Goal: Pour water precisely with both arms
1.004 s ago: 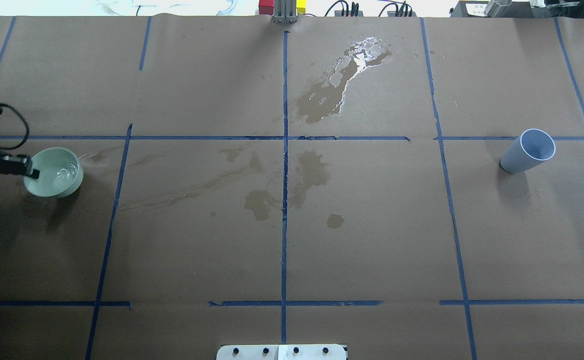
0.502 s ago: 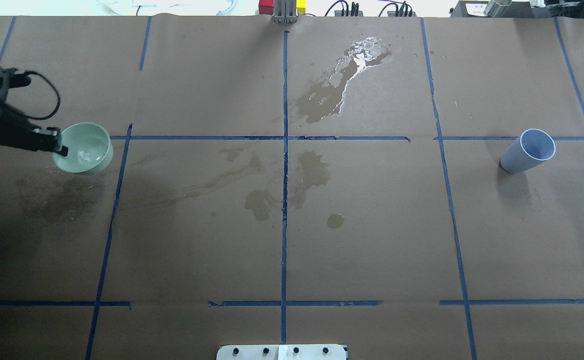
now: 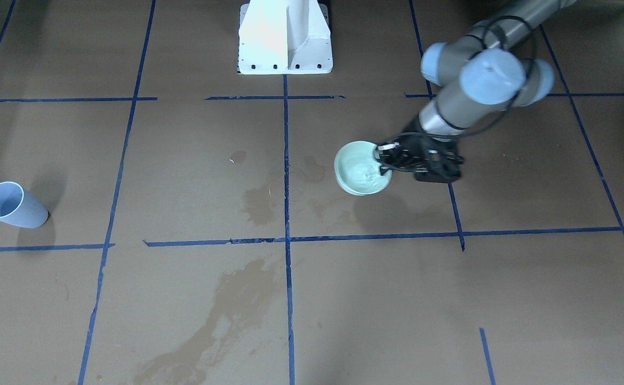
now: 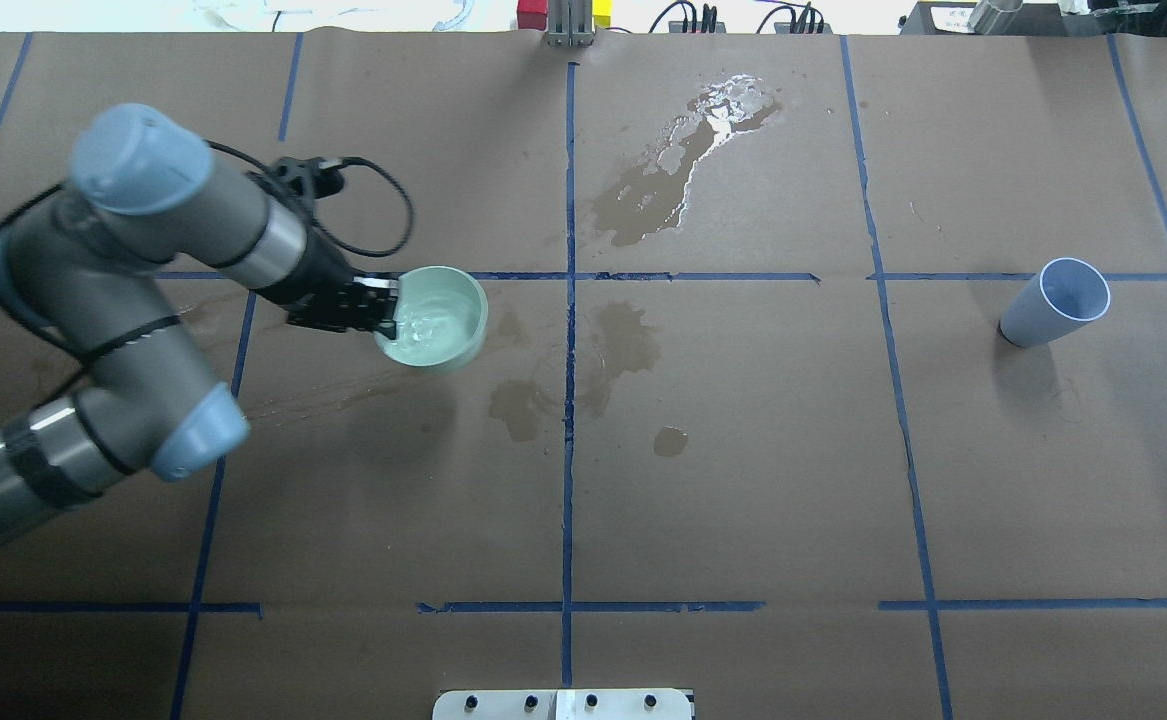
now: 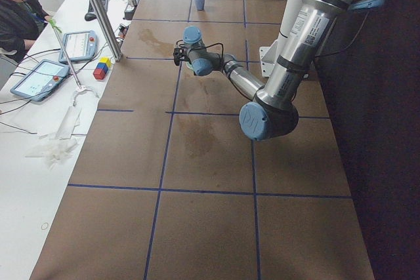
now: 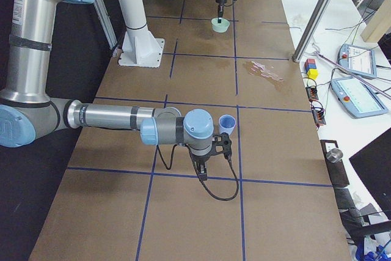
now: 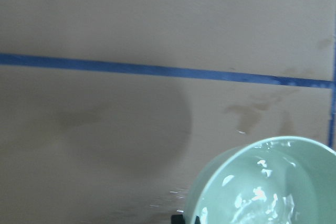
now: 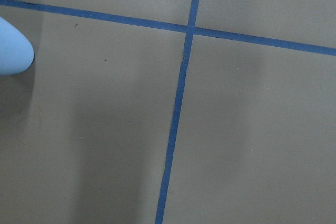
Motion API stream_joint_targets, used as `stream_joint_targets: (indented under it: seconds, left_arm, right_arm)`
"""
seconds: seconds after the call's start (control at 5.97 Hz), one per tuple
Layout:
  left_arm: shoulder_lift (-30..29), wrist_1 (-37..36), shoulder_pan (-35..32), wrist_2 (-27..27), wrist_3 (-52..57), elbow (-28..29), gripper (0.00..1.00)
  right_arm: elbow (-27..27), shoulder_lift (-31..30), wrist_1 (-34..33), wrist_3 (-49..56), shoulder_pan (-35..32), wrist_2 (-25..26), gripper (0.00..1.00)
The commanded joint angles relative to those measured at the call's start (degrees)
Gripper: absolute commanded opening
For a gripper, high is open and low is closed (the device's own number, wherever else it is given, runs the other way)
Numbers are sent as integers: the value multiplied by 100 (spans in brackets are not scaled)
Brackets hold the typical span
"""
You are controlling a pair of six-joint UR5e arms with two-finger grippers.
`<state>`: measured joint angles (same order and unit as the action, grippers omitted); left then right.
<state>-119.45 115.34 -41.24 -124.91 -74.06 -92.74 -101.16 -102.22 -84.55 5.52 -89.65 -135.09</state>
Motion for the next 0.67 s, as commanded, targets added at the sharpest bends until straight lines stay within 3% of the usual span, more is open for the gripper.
stream_joint_targets:
  seconds: [0.0, 0.5]
  left_arm:
    - [-927, -328, 578, 780, -424, 648, 0]
    - [-1327, -302, 985, 1301, -592, 1161, 0]
  right_arm:
    - [0, 0, 0, 1, 0, 0, 100]
    - [9, 0, 0, 1, 0, 0, 100]
